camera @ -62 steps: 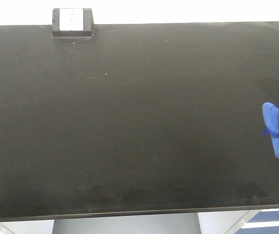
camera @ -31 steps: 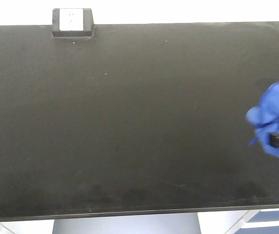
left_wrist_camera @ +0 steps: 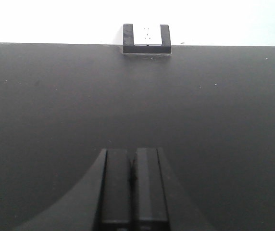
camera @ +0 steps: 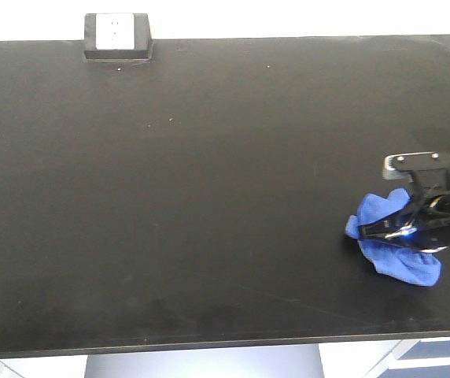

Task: Wipe right workspace with blue cloth
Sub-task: 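Lower the right gripper and press the cloth onto the countertop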

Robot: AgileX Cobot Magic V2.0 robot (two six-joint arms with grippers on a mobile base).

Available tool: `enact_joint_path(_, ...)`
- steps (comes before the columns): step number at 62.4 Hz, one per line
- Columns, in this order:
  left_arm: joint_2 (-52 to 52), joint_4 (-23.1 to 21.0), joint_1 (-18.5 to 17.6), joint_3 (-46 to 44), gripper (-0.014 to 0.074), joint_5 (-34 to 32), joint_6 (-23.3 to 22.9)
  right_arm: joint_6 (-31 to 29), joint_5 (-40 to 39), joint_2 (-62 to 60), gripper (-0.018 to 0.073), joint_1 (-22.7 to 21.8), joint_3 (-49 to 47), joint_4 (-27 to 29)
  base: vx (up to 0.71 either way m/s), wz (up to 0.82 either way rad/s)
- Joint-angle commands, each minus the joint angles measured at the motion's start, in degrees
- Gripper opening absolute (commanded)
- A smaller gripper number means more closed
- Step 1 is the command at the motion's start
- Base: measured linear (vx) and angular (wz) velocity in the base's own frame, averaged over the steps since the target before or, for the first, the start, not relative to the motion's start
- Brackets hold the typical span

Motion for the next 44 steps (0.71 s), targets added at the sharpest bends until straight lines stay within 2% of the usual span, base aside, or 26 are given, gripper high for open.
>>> enact_joint_path(1, -0.8, 0.1, -0.3, 1.7, -0.0006, -4.9, -0.5, -3.7, -5.1, -0.9, -0.0005, 4.5, -1.7, 3.1, 0.00, 0.00)
enact_joint_path(11, -0.8, 0.1, -0.3, 1.7, -0.0006, -4.9, -0.5, -9.2, -9.2, -0.9, -0.0005, 19.2, -2.3, 5.4, 0.00, 0.00)
enact_joint_path(14, -0.8, 0.1, -0.3, 1.7, -0.0006, -4.9, -0.5, -9.2, -9.7, -0.9, -0.0005, 20.9, -2.8, 5.4, 0.00, 0.00)
enact_joint_path(17, -0.8, 0.1, -0.3, 1.7, -0.0006, -4.9, -0.5, -8.8, -10.0, -0.9, -0.0005, 20.7, -2.9, 5.4, 0.00, 0.00)
enact_joint_path(20, -0.8, 0.1, -0.3, 1.7, -0.0006, -4.9, -0.5, -8.7, -10.0, -0.9, -0.0005, 18.8, -2.9, 5.4, 0.00, 0.00)
enact_joint_path(25, -0.8, 0.1, -0.3, 1.7, -0.0006, -4.9, -0.5, -8.7, -8.3, -0.9, -0.0005, 12.6, -2.8, 5.2, 0.00, 0.00)
enact_joint_path(35, -0.8, 0.1, -0.3, 1.7, -0.0006, -4.9, -0.5, -9.0, -7.0, -0.9, -0.0005, -5.7, -2.8, 5.1, 0.00, 0.00)
enact_joint_path(37, -0.8, 0.1, -0.3, 1.7, -0.0006, -4.9, -0.5, -8.9, -7.0, -0.9, -0.0005, -8.3, -2.8, 5.6, 0.00, 0.00)
enact_joint_path(41, -0.8, 0.1, -0.3, 1.7, -0.0006, -4.9, -0.5, -8.8, -7.1, -0.9, -0.0005, -11.5, -2.8, 8.1, 0.00, 0.00)
enact_joint_path(44, -0.8, 0.1, -0.3, 1.7, -0.0006, -4.9, -0.5, -9.1, -7.1, -0.9, -0.0005, -11.5, -2.8, 10.6, 0.00, 0.00)
